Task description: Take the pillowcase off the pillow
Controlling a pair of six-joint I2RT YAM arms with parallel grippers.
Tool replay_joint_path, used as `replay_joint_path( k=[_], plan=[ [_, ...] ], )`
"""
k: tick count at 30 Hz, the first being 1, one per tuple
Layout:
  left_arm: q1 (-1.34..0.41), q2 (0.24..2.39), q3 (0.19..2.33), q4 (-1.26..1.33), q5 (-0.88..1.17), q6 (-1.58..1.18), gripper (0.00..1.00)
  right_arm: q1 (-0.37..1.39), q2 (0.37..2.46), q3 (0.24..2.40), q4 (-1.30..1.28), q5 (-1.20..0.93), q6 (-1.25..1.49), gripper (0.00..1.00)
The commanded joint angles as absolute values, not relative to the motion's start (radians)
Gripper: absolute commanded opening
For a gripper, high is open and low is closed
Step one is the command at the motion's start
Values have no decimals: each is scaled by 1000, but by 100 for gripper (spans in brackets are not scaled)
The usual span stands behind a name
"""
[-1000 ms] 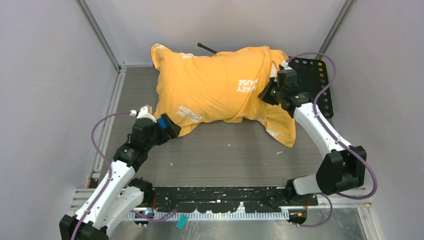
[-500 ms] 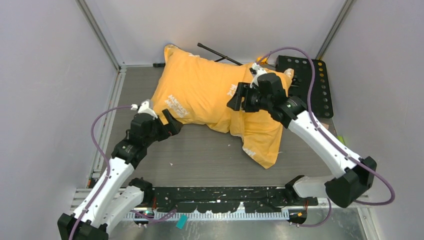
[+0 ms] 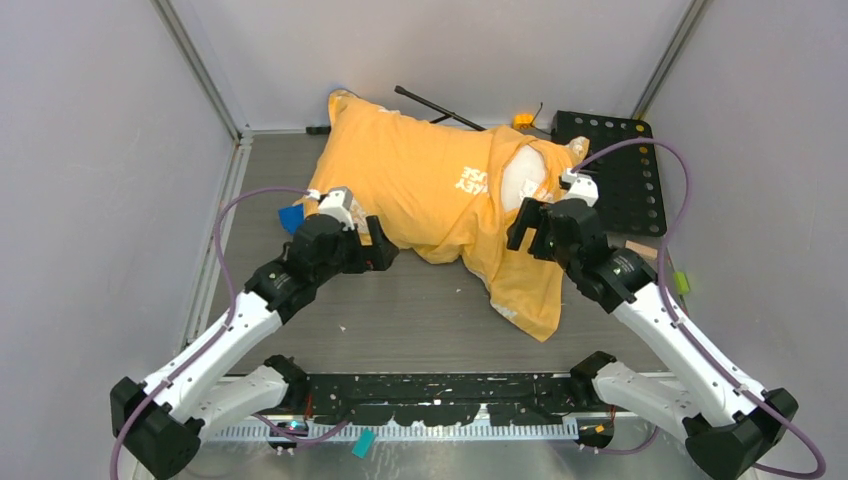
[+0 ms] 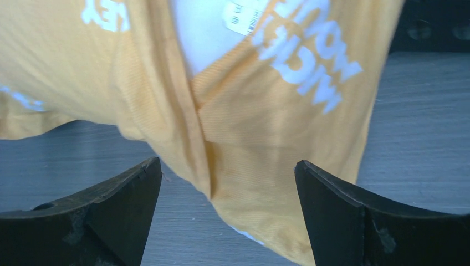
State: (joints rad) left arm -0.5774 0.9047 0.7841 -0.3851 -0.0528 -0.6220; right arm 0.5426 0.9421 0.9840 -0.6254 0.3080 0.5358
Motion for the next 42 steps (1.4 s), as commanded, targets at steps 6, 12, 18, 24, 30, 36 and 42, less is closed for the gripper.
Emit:
replay_joint_path(
  k=[6, 12, 18, 24, 30, 36, 42],
  plan=[
    [-702, 1037, 916, -303, -113, -525, 95, 537, 935, 879, -558, 362, 568, 97],
    [-736, 1101, 974, -301, -85, -494, 94, 537, 1023, 857, -481, 194, 568, 95],
    [-794, 1191, 1045, -316, -75, -458, 92, 536, 1038, 849, -474, 153, 543, 95],
    [-838, 1292, 1130, -340, -93, -441, 92, 535, 901, 781, -451, 286, 584, 95],
    [-876, 1410, 1259, -401, -160, -425, 92, 533, 715, 693, -442, 425, 601, 95],
    [-894, 1546, 1397, -423, -150, -420, 90, 533, 710, 697, -451, 403, 560, 94],
    [-903, 1680, 1519, -386, -103, -426, 89, 531, 797, 705, -438, 457, 570, 91]
  ],
)
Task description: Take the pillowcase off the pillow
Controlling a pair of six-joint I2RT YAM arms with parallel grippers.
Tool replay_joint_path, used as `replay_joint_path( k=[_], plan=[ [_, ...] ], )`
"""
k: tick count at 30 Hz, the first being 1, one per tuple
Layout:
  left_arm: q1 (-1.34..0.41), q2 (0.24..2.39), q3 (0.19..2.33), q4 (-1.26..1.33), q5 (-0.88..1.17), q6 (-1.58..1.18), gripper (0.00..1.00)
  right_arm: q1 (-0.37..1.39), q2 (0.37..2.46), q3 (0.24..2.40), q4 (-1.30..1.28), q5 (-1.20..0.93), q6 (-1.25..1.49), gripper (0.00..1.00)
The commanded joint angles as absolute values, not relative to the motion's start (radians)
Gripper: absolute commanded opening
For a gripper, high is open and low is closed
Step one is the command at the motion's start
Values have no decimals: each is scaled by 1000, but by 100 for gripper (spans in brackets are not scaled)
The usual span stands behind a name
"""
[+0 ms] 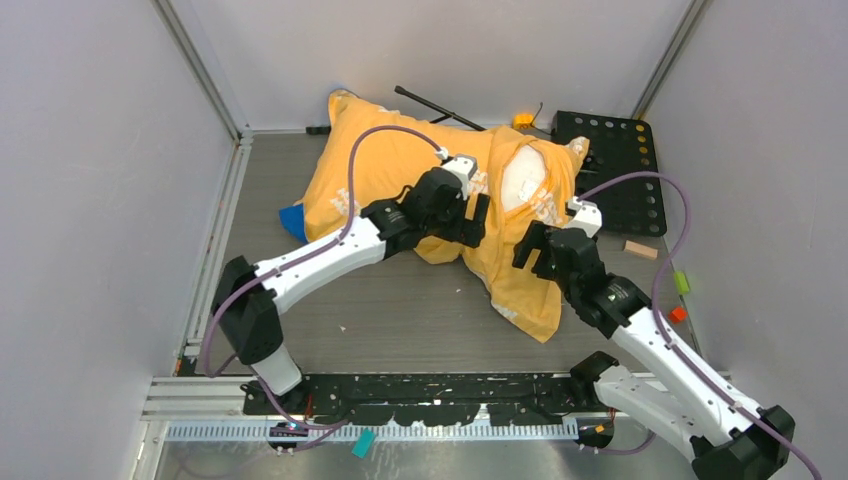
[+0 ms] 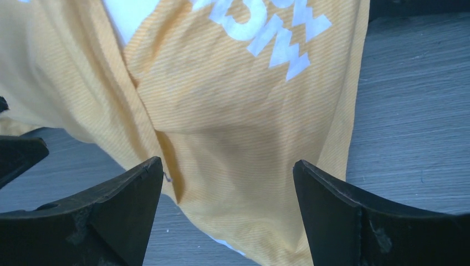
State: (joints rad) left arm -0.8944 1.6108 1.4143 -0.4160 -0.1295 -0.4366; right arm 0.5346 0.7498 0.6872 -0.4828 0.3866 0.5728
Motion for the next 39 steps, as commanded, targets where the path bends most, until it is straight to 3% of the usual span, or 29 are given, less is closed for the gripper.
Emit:
replay_joint_path(
  k=[1, 7, 9, 11, 13, 14, 16, 18, 22, 31, 39],
  plan=[
    [-903, 1703, 1543, -384, -98, -429, 89, 530, 815, 705, -427, 464, 580, 89],
    [-902, 1814, 1622, -352, -142, -452, 87, 509, 914, 719, -412, 459, 650, 83],
    [-892, 1838, 1626, -350, -191, -458, 80, 497, 919, 704, -411, 453, 670, 74],
    [-859, 1849, 1617, -371, -217, -493, 56, 488, 908, 686, -412, 439, 676, 63],
    [-807, 1826, 1568, -374, -204, -536, 22, 484, 878, 668, -411, 417, 671, 53],
    [-780, 1801, 1529, -351, -187, -549, 12, 484, 861, 662, -411, 395, 652, 53],
    [-731, 1709, 1425, -303, -170, -561, 5, 484, 820, 658, -405, 329, 605, 63],
    [-685, 1621, 1328, -283, -167, -563, 1, 483, 789, 660, -397, 260, 560, 74],
    [-620, 1462, 1253, -349, -170, -536, 0, 484, 773, 697, -419, 213, 534, 82],
    [-617, 1178, 1089, -454, -72, -520, 0, 484, 855, 780, -469, 34, 602, 83],
    [-627, 1000, 937, -467, 80, -515, 0, 484, 931, 834, -515, 14, 703, 84]
  ],
)
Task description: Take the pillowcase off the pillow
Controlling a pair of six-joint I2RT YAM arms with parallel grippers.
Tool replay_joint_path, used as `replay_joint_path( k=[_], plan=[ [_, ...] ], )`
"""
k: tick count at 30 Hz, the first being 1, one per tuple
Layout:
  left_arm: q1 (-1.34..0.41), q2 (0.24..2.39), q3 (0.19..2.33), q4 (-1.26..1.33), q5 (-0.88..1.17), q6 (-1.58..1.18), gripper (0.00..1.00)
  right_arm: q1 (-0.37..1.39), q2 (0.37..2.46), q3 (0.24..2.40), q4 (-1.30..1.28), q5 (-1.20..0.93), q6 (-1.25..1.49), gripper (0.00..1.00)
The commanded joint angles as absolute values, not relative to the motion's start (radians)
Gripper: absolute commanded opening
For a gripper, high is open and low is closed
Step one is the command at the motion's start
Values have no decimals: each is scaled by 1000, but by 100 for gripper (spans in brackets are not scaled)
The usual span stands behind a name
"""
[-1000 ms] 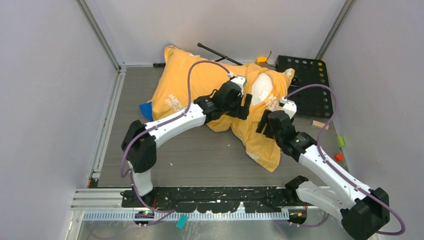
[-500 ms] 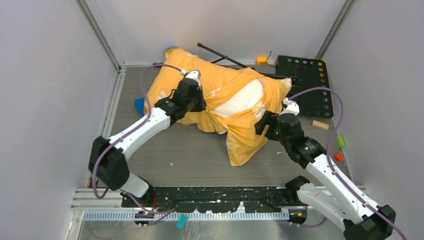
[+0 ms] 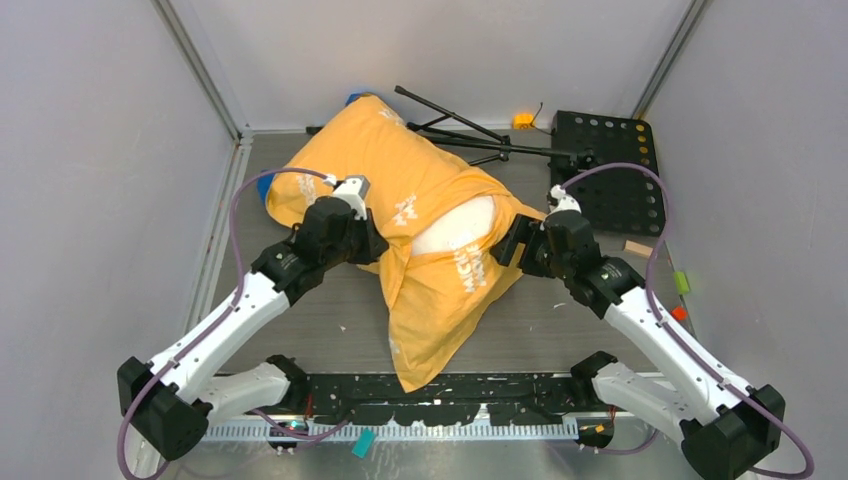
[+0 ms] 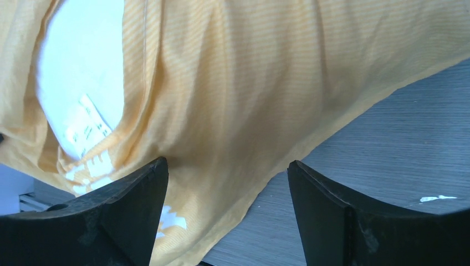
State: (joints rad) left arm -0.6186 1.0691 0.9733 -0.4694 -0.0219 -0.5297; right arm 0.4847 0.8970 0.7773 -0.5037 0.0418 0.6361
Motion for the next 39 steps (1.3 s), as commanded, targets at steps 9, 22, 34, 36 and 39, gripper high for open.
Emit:
replay_joint_path(
  k=[9, 22, 34, 36, 39],
  plan=[
    [-628, 972, 962, -625, -188, -518, 50, 484, 1005, 844, -566, 103, 851, 84],
    [-642, 1155, 1268, -576, 49, -297, 85, 483, 872, 792, -597, 194, 883, 86],
    [-646, 1439, 1315, -423, 117, -368, 73, 477, 924, 778, -526, 202, 854, 86],
    [-647, 1429, 1276, -364, 119, -379, 62, 471, 946, 780, -483, 153, 817, 84],
    [-646, 1409, 1251, -359, 105, -379, 24, 463, 991, 785, -411, 65, 792, 72]
  ],
)
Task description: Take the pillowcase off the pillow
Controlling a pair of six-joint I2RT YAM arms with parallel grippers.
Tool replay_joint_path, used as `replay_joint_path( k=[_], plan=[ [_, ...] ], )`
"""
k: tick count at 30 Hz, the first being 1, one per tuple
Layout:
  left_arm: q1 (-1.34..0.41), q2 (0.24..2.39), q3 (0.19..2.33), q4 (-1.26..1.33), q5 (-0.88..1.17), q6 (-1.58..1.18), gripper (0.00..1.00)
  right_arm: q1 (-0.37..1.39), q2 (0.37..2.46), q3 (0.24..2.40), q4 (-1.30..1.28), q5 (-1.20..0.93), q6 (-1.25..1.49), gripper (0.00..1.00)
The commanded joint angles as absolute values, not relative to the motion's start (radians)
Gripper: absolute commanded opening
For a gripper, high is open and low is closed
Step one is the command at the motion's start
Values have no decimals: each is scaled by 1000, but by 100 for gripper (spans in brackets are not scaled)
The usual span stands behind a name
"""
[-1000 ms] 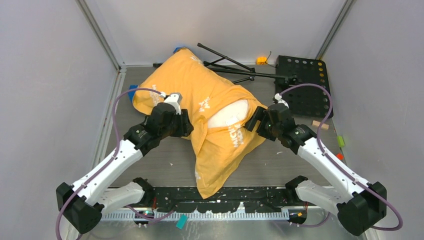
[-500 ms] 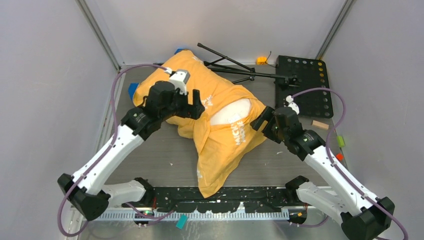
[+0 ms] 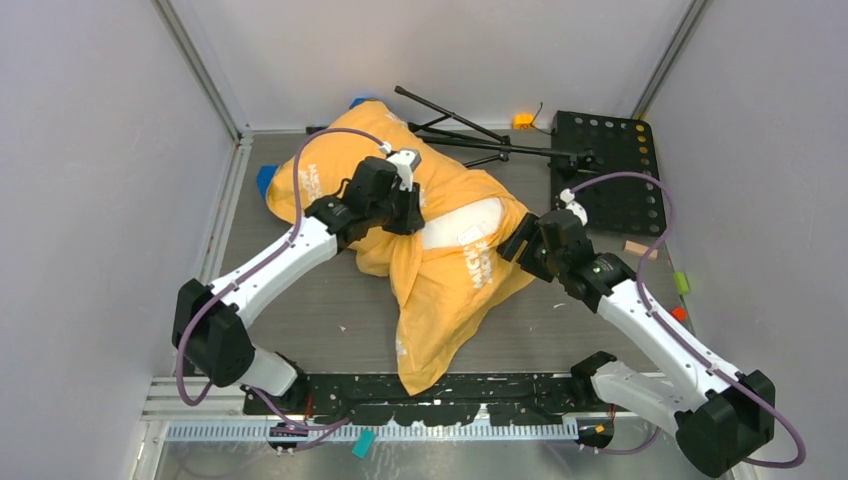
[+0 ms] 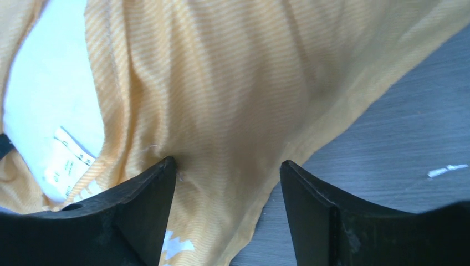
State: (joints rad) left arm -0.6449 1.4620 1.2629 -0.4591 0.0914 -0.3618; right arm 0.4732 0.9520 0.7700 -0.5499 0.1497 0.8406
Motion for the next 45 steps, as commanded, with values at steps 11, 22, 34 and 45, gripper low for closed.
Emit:
replay_joint_path(
  k=[11, 22, 34, 45],
  plan=[
    [-705, 1131, 1106, -485, 111, -400, 0, 453, 1379, 945, -201, -157, 737, 43],
    [-769, 988, 909, -406, 110, -529, 0, 451, 1502, 1089, -223, -173, 649, 44],
    [-764, 1024, 881, -499, -64, -553, 0, 449, 1232, 970, -379, -57, 548, 77],
    [-764, 1008, 862, -518, -20, -573, 0, 450, 1387, 994, -267, -355, 597, 80]
  ],
)
